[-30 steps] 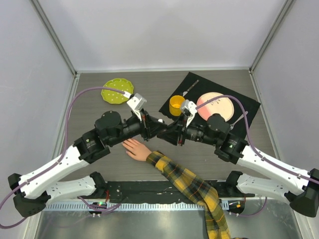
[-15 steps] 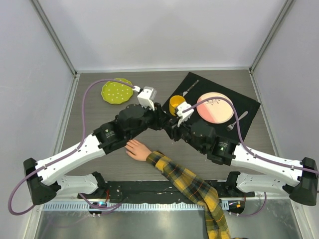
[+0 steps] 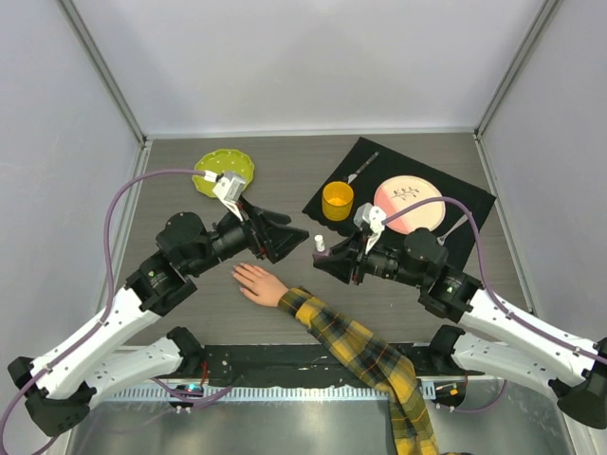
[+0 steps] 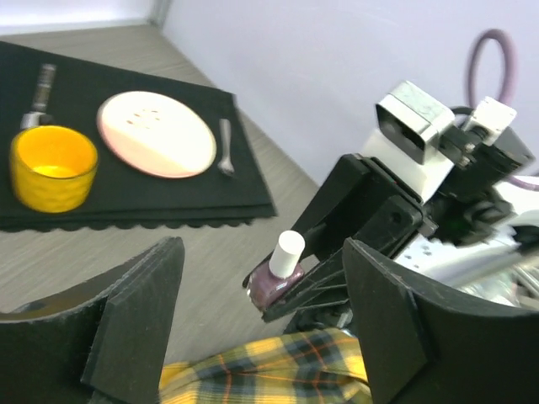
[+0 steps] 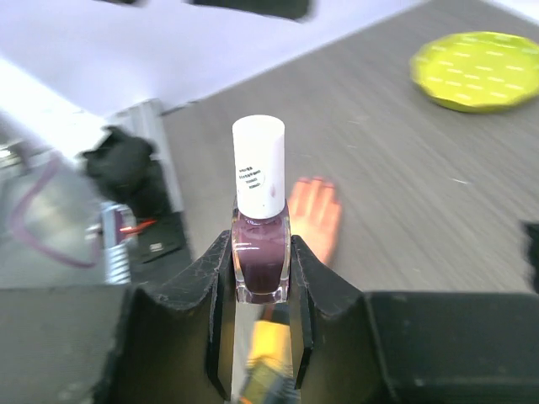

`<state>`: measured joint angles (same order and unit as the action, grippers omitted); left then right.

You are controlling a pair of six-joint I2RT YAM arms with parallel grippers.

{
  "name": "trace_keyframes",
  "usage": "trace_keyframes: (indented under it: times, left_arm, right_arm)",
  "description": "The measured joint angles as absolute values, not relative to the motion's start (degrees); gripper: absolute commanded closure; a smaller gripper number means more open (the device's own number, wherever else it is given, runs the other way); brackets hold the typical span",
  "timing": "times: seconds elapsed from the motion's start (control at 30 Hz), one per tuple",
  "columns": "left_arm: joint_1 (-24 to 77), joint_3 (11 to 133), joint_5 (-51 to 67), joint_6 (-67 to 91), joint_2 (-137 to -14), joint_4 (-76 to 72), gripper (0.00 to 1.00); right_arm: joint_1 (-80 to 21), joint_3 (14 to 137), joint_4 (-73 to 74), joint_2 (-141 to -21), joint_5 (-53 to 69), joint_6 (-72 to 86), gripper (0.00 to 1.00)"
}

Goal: Paint the nails

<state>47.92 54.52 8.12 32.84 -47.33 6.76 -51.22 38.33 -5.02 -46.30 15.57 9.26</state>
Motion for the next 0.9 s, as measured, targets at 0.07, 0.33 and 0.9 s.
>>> trace_keyframes:
  times: [0.07,0.33,0.9]
  left_arm:
    - [46.6,53.4,12.2,34.5,-47.1,4.8,0.28]
    - [45.3,51.5,24.8,40.8,-50.2,-2.6,0.41]
    - [45.3,51.6,27.0,37.3,-49.6,0.1,0.58]
  right_arm:
    - [-50.9,38.3,-6.3,-46.3,20.4,10.7,0.99]
    - [-50.8,38.3,-11.2,-46.8,29.9,15.6,0.99]
    - [-50.1,40.5,-12.0,-52.2,28.0,18.0,0.99]
